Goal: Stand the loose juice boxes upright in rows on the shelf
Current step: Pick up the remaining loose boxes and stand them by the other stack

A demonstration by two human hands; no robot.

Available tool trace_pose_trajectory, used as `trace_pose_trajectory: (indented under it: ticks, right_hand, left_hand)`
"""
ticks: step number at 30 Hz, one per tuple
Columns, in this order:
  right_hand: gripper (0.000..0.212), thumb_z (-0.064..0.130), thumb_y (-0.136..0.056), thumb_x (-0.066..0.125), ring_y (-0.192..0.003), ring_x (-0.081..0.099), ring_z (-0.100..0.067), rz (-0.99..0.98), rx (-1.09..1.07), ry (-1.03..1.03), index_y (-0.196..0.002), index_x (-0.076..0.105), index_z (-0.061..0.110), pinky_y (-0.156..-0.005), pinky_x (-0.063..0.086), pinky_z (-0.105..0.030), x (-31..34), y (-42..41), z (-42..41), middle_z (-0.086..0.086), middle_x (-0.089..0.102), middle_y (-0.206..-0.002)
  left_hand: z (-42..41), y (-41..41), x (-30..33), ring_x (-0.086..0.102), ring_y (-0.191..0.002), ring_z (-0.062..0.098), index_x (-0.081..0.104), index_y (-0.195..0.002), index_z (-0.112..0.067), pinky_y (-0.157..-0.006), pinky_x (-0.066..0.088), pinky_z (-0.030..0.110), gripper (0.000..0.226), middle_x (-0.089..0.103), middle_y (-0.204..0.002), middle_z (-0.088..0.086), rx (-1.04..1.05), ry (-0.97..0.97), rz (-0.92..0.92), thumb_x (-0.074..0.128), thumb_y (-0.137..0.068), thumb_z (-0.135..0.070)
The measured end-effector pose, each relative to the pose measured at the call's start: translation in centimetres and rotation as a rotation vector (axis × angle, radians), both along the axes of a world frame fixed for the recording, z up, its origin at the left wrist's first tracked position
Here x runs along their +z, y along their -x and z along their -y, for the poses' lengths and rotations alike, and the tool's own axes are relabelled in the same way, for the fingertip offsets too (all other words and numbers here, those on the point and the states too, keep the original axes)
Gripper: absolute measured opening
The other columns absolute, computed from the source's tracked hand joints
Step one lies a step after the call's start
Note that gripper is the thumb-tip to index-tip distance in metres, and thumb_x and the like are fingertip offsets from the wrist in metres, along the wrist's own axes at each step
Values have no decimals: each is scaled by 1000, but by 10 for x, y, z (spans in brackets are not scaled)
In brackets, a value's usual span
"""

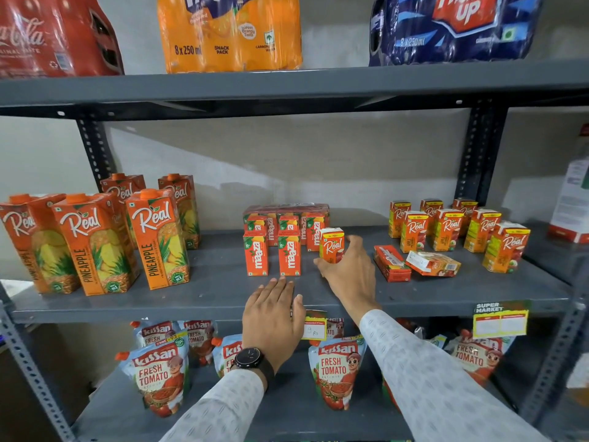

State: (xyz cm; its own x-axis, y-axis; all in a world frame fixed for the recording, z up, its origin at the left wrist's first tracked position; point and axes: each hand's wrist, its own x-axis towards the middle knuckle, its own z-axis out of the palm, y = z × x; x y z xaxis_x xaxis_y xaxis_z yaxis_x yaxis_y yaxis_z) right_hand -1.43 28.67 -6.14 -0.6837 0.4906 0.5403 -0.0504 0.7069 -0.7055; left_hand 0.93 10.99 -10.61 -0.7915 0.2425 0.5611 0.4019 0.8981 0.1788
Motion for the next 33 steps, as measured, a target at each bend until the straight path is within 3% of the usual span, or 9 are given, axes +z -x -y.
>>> trace_pose_trajectory:
  ticks: [5,9,12,14,21,26,33]
  right_hand:
    - [65,55,-82,80,-106,67,-19,-25,23,7,-129,51,22,-79,50,-26,3,-8,-1,1,67,-121]
    - [55,54,-84,77,-99,63,-7,-174,31,31,-126,53,30,-79,51,-22,25,-26,-16,11,65,-115]
    - [44,49,-83,76,-88,62,-1,-335,-76,47,-118,57,30,-71,42,-13,55,-45,-53,13,65,-103]
    - [38,44,-83,76,-87,63,-8,-373,-191,32,-113,60,26,-69,38,-13,69,-54,-87,9,67,-99]
    - [38,29,-87,80,-106,66,-34,-159,-399,90,-116,60,15,-87,50,-42,42,-83,-187,-8,71,-113]
    - [47,32,-87,81,-113,65,-37,-124,-427,115,-124,59,11,-93,50,-47,33,-86,-202,-11,70,-120]
    - [42,25,-87,82,-114,66,-39,-55,-423,103,-121,61,13,-92,54,-52,22,-84,-203,-11,70,-122]
  left_hand:
    - [1,-1,0,59,-130,19,68,-130,-18,-113,42,41,68,66,-136,2,-13,-2,-16,16,-102,-53]
    - [1,0,0,60,-128,20,69,-127,-17,-112,44,42,65,68,-134,3,-14,-4,-28,20,-101,-51]
    - [0,-1,0,59,-129,20,69,-128,-17,-113,43,43,64,67,-135,3,-9,0,-20,22,-101,-51]
    - [1,-2,1,58,-131,20,67,-130,-18,-115,41,43,66,66,-137,3,-4,4,-9,19,-100,-52]
    - [-1,-6,5,57,-132,22,67,-131,-15,-115,40,45,72,65,-138,5,-5,12,4,14,-98,-52]
    - [-2,-10,9,57,-132,25,67,-131,-12,-116,40,47,77,65,-138,8,-11,15,6,12,-96,-53]
    - [-1,-13,12,47,-142,20,58,-142,-16,-121,33,42,73,55,-149,3,1,42,53,13,-97,-52]
